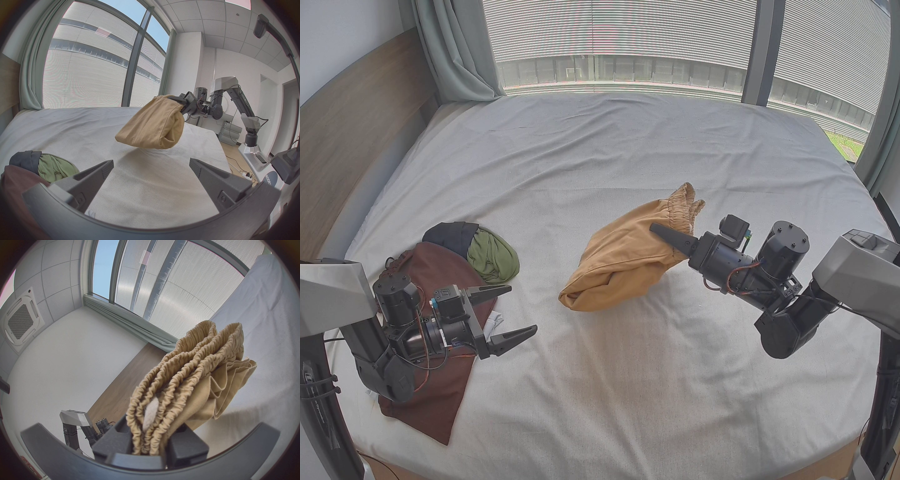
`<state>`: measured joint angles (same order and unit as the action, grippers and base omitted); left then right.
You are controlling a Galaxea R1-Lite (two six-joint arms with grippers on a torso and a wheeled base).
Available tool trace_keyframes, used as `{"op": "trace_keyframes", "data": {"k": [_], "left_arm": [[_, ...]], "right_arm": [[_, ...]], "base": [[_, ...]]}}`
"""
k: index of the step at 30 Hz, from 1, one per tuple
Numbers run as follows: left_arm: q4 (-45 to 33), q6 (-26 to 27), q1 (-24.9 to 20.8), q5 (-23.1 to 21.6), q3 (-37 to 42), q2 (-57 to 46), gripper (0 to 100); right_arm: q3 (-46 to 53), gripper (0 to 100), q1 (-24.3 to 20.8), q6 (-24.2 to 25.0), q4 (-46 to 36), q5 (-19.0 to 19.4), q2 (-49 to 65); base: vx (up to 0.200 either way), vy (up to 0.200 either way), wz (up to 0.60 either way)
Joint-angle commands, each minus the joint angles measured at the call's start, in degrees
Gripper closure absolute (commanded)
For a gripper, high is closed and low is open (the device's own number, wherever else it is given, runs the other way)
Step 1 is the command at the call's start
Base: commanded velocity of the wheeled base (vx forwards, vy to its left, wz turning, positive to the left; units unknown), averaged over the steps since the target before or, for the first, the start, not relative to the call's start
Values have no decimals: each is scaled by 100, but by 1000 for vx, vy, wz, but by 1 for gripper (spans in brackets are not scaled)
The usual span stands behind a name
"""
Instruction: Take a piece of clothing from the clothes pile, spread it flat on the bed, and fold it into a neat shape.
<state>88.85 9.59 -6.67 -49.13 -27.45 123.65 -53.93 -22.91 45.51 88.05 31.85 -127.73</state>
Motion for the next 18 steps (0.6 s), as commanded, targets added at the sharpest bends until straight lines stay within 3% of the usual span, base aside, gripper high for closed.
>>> {"op": "trace_keyframes", "data": {"k": [1, 9, 18], "left_arm": [[1, -1, 8, -9, 3, 36, 0], [1, -1, 8, -9, 3, 36, 0], [1, -10, 8, -9, 3, 45, 0]], "right_arm": [[-698, 100, 58, 134, 10, 137, -560], [-1796, 100, 172, 485, -25, 154, -1122], [-2640, 100, 287, 521, -43, 154, -1957]], "base": [[0, 0, 0], [0, 0, 0], [0, 0, 0]]}}
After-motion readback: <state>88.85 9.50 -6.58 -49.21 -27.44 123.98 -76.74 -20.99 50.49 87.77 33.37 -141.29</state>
